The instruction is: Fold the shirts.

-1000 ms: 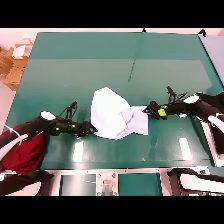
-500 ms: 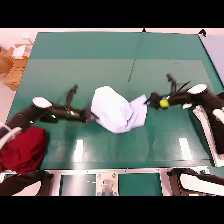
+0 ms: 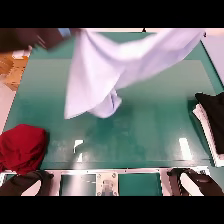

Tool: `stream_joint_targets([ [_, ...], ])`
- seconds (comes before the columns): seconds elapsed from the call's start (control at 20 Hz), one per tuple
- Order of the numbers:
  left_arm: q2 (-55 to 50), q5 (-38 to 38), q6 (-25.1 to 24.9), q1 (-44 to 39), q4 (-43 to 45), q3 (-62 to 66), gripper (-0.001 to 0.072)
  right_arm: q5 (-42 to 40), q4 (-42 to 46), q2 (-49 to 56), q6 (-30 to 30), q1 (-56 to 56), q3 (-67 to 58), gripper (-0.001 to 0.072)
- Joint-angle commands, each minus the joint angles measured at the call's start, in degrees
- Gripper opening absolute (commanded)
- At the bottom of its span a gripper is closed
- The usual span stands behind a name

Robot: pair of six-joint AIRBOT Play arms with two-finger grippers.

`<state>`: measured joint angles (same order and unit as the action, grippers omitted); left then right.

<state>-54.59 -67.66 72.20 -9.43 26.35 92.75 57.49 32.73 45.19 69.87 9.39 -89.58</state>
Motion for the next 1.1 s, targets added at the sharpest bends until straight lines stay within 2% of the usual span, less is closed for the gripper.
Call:
stream_joint_targets([
  [0.0,0.70,-2.23,4.48,0.13,0.59,14.29,0.0020,-7.96,2.38,-6.67,-0.07,0.15,-7.48,0.0013],
  [0.25,0.09,-4.92,5.77,0.13,1.03,16.46,0.0021,-10.54,2.91,-7.06,-0.11,0.15,-7.96,0.0014],
  [0.45,-4.79,-10.62,7.50,0.13,10.38,15.61,0.0021,-8.31,2.84,-1.90,-0.07,0.04,-5.99,0.0014],
  [0.6,-10.45,-13.84,6.49,0.13,12.55,8.85,0.0022,-6.86,2.89,3.52,-0.11,-0.50,0.55,0.0014],
  [0.65,-12.70,-13.49,4.66,0.13,12.70,4.74,0.0022,-6.95,2.89,5.46,-0.33,-1.46,3.80,0.0015],
  [0.75,-17.84,-10.29,-0.07,0.13,12.68,-4.00,0.0022,-7.61,2.89,10.64,-2.86,-4.28,11.72,0.0015],
  [0.85,-24.48,-3.89,-5.05,0.13,12.61,-11.72,0.0022,-11.45,2.91,16.61,-3.15,-7.61,19.54,0.0015],
  [0.95,-32.13,3.43,-6.27,0.13,12.44,-15.06,0.0023,-16.98,2.89,24.33,-3.08,-10.99,26.36,0.0016],
  [1.05,-38.38,7.54,-6.29,0.13,11.06,-14.99,0.0023,-18.56,2.86,31.89,-3.08,-13.16,28.98,0.0016],
])
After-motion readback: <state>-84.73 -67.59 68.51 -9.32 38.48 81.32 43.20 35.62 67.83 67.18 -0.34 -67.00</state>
